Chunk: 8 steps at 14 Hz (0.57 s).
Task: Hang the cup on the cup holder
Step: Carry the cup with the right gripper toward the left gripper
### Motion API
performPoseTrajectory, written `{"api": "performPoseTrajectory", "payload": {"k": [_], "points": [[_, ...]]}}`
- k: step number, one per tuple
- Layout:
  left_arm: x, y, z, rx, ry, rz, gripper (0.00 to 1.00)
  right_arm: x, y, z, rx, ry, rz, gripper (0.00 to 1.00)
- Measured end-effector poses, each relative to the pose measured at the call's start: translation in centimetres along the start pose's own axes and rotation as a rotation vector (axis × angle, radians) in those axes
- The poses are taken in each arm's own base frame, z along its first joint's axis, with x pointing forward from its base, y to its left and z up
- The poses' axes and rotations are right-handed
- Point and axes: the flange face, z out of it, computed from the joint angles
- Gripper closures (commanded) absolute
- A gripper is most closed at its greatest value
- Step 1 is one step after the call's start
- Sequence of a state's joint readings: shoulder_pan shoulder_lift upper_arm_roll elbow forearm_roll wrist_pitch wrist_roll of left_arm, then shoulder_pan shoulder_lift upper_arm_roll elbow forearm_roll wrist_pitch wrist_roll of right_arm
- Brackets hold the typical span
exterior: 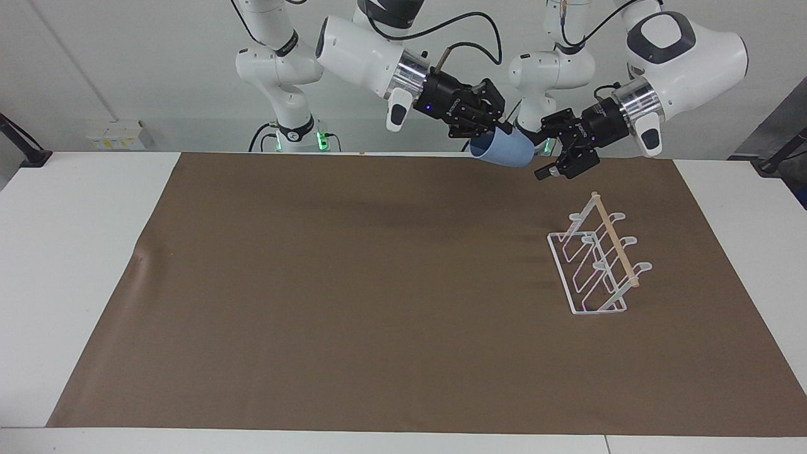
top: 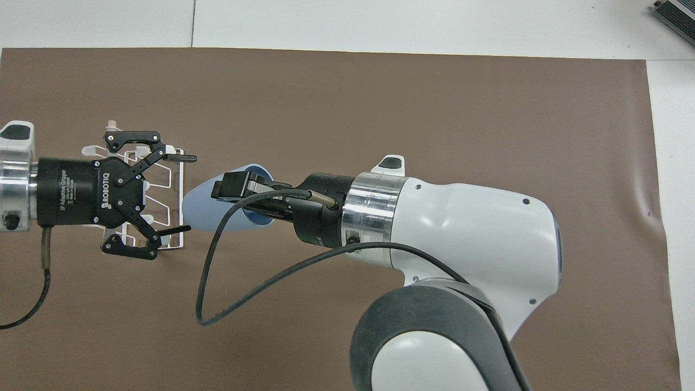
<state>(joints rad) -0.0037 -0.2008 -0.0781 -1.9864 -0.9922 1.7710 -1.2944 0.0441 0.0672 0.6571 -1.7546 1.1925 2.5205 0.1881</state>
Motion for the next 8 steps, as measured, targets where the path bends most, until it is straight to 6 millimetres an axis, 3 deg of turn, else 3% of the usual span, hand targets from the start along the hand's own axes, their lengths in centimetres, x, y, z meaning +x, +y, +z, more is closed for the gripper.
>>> {"api": "performPoseTrajectory", "payload": {"k": [3, 5, 8], "points": [[-1.1, -0.6, -0.5, 0.001, -0.003, -0.002, 0.0, -0.5, 0.4, 0.9, -0.006, -0.019, 0.005, 1.0], [-0.5, -0.6, -1.3, -0.003, 0.007, -0.009, 0.0, -0.5, 0.5, 1.0, -0.007, -0.02, 0.006, 1.0], [-0.5, -0.9, -1.1, 0.023, 0.02, -0.006, 0.0, -0.5, 0.5, 0.9, -0.007, -0.02, 0.006, 1.0]]}}
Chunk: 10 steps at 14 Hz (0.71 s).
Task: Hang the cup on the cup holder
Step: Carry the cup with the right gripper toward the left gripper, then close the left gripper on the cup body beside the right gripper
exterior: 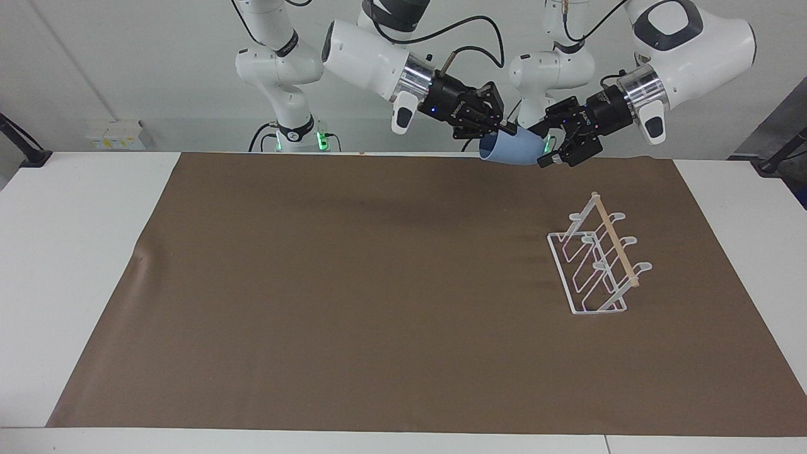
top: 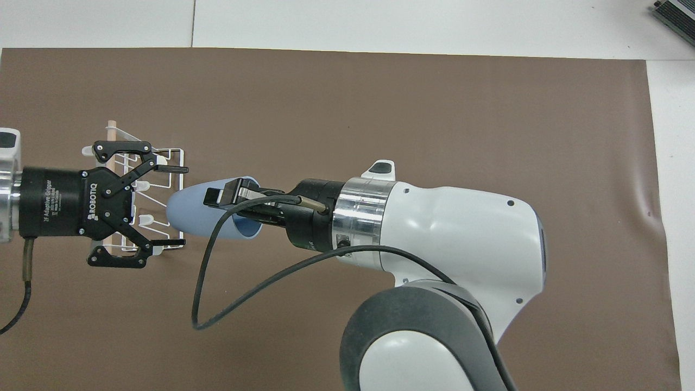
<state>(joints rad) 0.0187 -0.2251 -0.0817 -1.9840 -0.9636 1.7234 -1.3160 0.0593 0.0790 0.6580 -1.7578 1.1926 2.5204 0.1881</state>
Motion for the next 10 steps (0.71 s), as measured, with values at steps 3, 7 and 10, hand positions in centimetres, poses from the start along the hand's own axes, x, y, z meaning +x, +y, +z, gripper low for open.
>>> {"api": "performPoseTrajectory", "payload": {"k": [3, 7, 10], "points": [[-0.9, -0.2, 1.3, 0.027, 0.003, 0.002, 0.0, 0.1, 0.0, 0.0, 0.0, 0.001, 0.001, 1.0], [-1.4, -0.3, 2.0, 0.032, 0.008, -0.006, 0.86, 0.0, 0.2, 0.1, -0.003, -0.003, 0.003, 1.0], [-1.2, -0.2, 1.7, 0.023, 0.012, -0.004, 1.0, -0.1, 0.3, 0.2, -0.006, -0.006, 0.011, 1.0]]}}
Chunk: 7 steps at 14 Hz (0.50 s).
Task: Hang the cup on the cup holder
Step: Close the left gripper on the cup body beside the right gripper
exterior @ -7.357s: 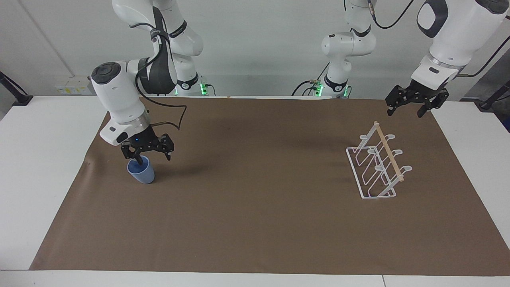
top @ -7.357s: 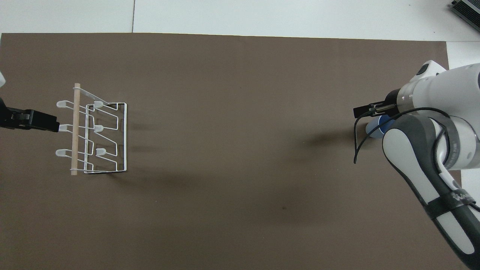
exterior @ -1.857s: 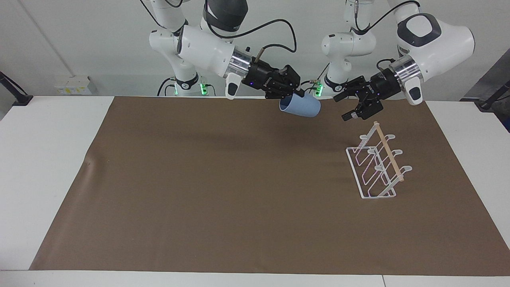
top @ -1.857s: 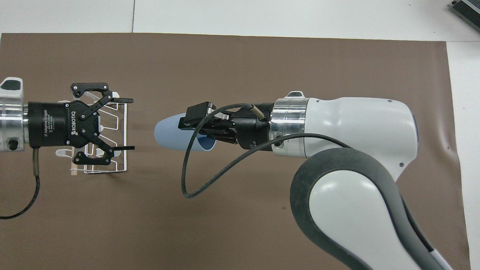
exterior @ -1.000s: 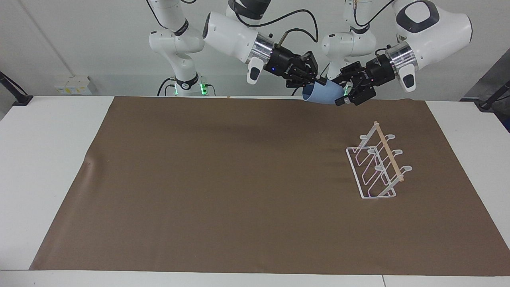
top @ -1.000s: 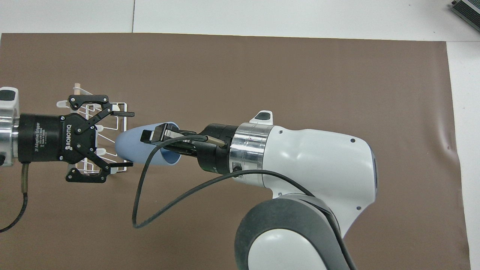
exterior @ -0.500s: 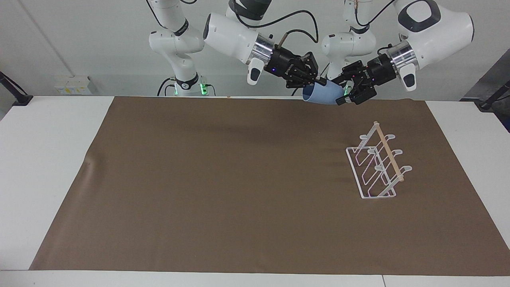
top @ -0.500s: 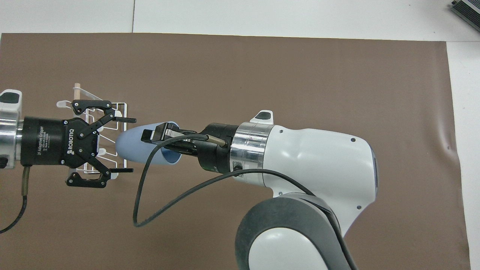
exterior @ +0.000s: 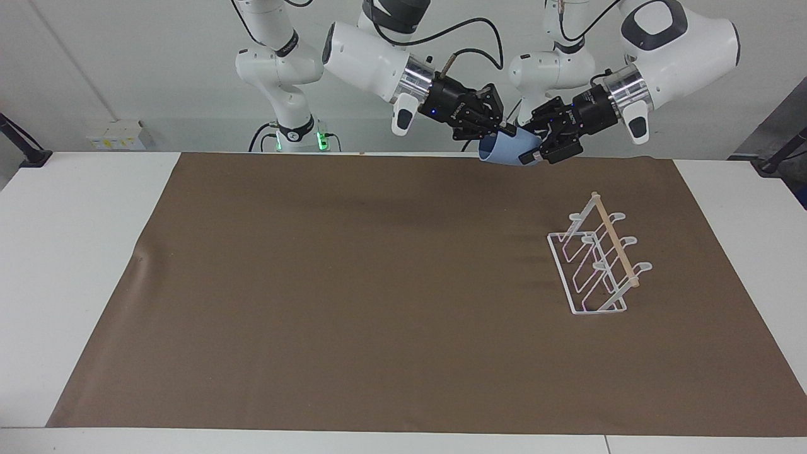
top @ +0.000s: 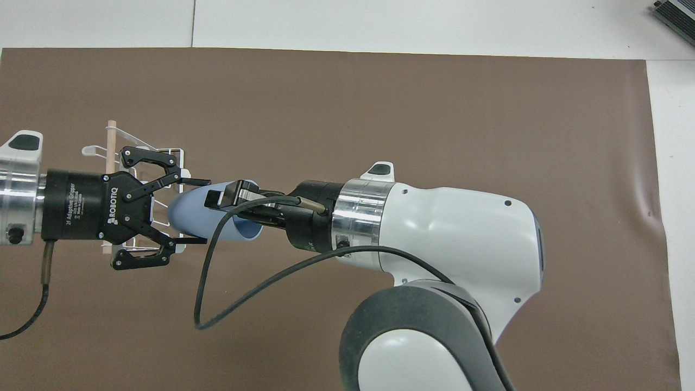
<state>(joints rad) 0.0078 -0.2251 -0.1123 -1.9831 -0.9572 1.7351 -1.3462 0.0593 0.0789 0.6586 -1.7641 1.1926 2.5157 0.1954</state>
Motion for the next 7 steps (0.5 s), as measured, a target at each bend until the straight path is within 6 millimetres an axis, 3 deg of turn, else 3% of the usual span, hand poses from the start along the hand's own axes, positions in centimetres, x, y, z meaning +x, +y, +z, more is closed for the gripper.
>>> {"api": "performPoseTrajectory", "payload": {"k": [2, 3, 5, 6, 7], "points": [[-0.01, 0.0, 0.0, 0.0, 0.002, 0.003, 1.0, -0.01, 0.01, 0.01, 0.0, 0.0, 0.003, 1.0], [0.0, 0.0, 0.0, 0.001, 0.004, 0.005, 1.0, -0.02, 0.03, 0.03, -0.001, -0.001, 0.003, 0.84], [0.04, -0.07, 0.06, 0.007, 0.016, 0.013, 1.0, 0.1, 0.14, -0.03, -0.001, 0.003, 0.006, 0.16], [0.16, -0.11, 0.08, 0.011, 0.03, 0.018, 1.0, 0.37, 0.24, -0.2, -0.002, 0.009, 0.008, 0.02], [0.33, -0.15, 0.08, 0.016, 0.048, 0.022, 1.0, 0.62, 0.43, -0.34, -0.004, 0.014, 0.011, 0.0]]}}
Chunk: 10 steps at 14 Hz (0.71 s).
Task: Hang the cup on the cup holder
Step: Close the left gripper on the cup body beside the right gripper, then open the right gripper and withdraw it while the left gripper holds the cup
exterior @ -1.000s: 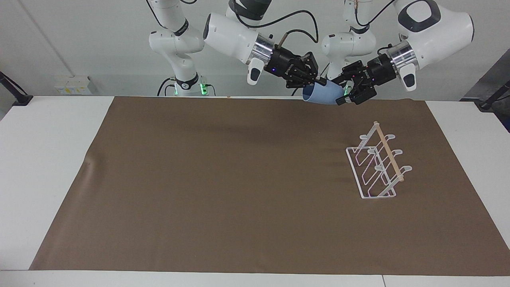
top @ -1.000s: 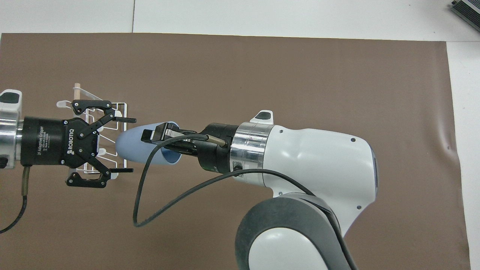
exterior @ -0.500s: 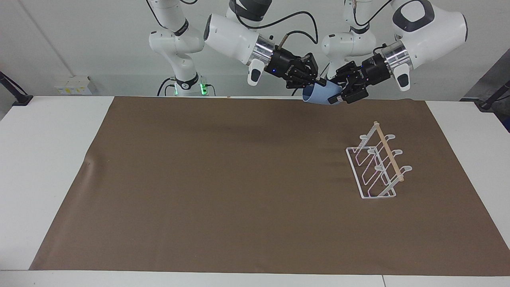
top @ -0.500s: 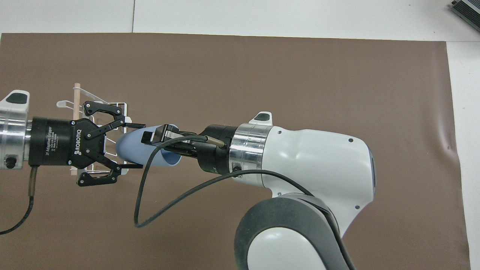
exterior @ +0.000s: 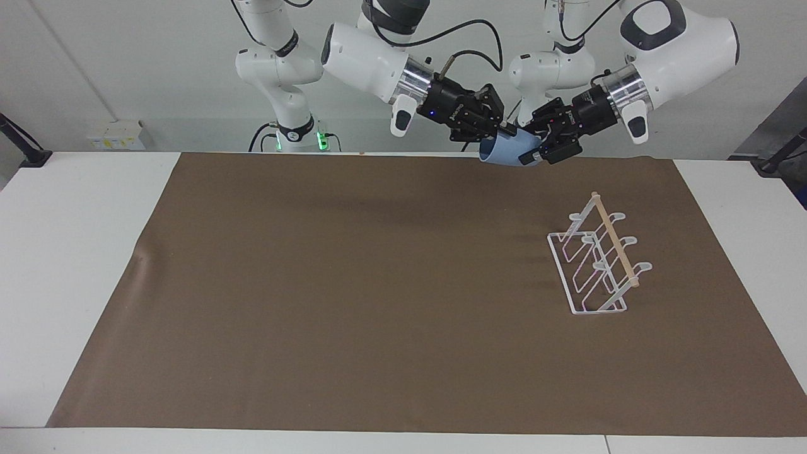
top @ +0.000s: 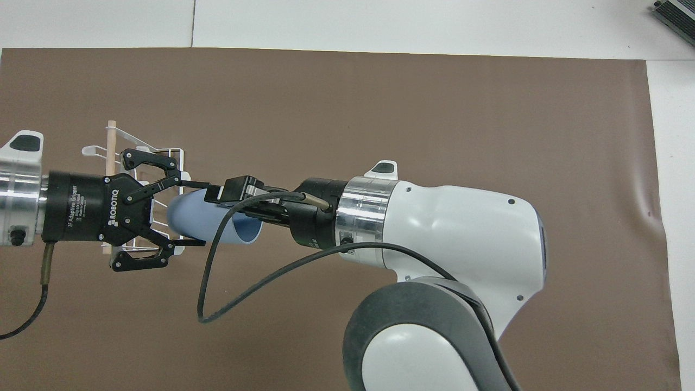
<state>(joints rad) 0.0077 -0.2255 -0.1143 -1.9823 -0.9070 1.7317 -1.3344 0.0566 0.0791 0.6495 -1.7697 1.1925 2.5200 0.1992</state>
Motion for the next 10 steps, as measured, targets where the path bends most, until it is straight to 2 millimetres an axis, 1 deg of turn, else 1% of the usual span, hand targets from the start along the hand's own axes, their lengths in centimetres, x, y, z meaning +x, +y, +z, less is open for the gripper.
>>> {"api": "performPoseTrajectory", "payload": {"k": [3, 4, 5, 7, 8, 10], "points": [[0.5, -0.1, -0.1, 0.014, 0.063, 0.013, 1.0, 0.8, 1.3, -0.3, -0.022, 0.016, 0.011, 0.0], [0.8, -0.2, -0.3, 0.024, 0.128, 0.031, 1.0, 1.3, 1.8, -0.6, -0.048, 0.027, -0.012, 0.0], [0.8, -0.1, -0.8, 0.031, 0.2, 0.056, 1.0, 1.9, 2.2, -1.0, -0.094, 0.043, -0.07, 0.0], [0.4, 0.3, -1.8, 0.034, 0.366, 0.113, 1.0, 3.4, 3.1, -2.1, -0.25, 0.045, -0.26, 0.0], [0.2, 0.7, -2.1, 0.022, 0.456, 0.144, 1.0, 4.4, 4.0, -3.0, -0.351, 0.019, -0.369, 0.0], [0.0, 1.7, -2.0, -0.009, 0.616, 0.208, 1.0, 6.8, 6.2, -5.4, -0.52, -0.05, -0.552, 0.0]]}}
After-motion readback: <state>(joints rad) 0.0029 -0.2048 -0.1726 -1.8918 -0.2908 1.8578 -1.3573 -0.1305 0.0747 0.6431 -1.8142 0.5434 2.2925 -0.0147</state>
